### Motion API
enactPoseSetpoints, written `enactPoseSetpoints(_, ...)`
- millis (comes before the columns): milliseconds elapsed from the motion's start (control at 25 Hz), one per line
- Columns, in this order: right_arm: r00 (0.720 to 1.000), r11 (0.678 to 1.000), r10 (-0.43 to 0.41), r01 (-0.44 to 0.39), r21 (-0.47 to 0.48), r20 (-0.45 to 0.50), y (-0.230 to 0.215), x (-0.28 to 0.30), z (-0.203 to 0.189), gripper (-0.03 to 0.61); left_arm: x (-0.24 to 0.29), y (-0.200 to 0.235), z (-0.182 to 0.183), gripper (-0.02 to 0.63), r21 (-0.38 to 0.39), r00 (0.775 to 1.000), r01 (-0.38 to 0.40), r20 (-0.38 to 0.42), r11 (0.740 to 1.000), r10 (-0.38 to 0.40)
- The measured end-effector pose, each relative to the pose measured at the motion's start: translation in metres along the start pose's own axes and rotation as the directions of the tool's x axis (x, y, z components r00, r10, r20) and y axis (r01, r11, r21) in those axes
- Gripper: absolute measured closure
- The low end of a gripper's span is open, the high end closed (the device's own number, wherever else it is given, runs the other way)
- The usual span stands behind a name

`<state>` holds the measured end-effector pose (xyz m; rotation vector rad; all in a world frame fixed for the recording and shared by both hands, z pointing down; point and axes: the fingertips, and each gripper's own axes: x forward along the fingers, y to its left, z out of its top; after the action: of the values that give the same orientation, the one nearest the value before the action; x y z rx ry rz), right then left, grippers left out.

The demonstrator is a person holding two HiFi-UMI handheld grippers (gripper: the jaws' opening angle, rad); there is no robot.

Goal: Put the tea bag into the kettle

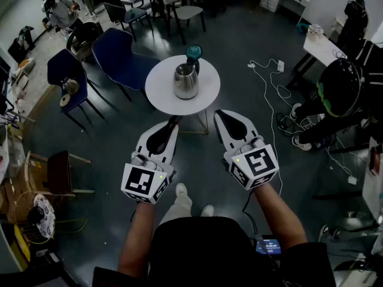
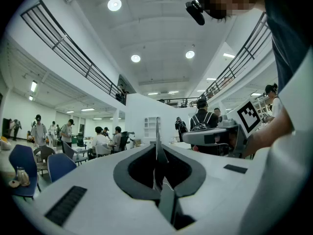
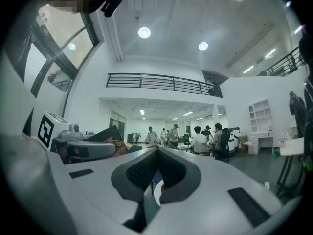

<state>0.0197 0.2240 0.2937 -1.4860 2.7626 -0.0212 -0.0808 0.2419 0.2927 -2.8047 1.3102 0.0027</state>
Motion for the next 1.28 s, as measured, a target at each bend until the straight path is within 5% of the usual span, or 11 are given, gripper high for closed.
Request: enactPoseSetpoints(1280, 0.994, 0.992, -0.097, 0.093, -0.080, -0.044, -0.001, 0.131, -0.013, 0.561, 0.044, 0.128, -0.017, 0.584, -0.048, 0.994, 0.109, 0.006, 0.993, -0.108)
